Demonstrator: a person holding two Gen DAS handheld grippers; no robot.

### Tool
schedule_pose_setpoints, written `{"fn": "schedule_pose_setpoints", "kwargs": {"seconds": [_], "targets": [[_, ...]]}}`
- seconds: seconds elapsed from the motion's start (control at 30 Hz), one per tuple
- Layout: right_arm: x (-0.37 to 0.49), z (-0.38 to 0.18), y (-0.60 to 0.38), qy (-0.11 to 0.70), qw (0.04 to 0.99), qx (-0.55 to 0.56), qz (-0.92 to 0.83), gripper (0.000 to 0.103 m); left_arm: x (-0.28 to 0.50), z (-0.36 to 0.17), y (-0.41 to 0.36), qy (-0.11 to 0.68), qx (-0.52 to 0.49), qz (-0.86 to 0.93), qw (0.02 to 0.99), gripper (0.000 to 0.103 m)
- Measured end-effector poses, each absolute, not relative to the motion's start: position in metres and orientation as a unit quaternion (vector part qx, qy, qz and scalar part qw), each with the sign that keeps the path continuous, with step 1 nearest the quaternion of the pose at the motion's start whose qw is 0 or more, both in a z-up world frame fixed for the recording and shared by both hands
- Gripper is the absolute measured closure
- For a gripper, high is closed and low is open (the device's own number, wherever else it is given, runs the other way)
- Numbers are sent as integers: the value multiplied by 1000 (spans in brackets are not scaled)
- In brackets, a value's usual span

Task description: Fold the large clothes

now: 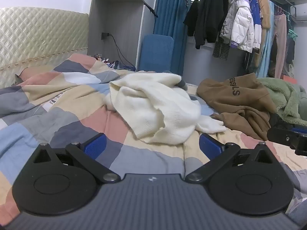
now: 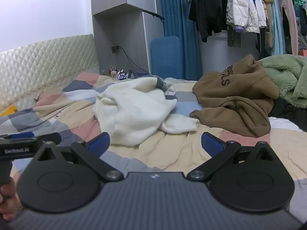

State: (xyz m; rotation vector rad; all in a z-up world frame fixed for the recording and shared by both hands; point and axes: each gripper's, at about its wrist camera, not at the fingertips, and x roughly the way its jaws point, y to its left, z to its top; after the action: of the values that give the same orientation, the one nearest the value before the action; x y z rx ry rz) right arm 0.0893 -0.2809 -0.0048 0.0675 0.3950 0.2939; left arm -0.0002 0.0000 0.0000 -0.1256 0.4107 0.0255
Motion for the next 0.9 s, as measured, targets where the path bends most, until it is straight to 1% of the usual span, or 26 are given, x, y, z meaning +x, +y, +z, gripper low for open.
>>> {"fn": "schedule_pose_setpoints", "kwargs": {"seconds": [0.9], "targets": [[92,-11,-278,210,967,28,144,0,0,0,0,205,-62,13,977,0]]}}
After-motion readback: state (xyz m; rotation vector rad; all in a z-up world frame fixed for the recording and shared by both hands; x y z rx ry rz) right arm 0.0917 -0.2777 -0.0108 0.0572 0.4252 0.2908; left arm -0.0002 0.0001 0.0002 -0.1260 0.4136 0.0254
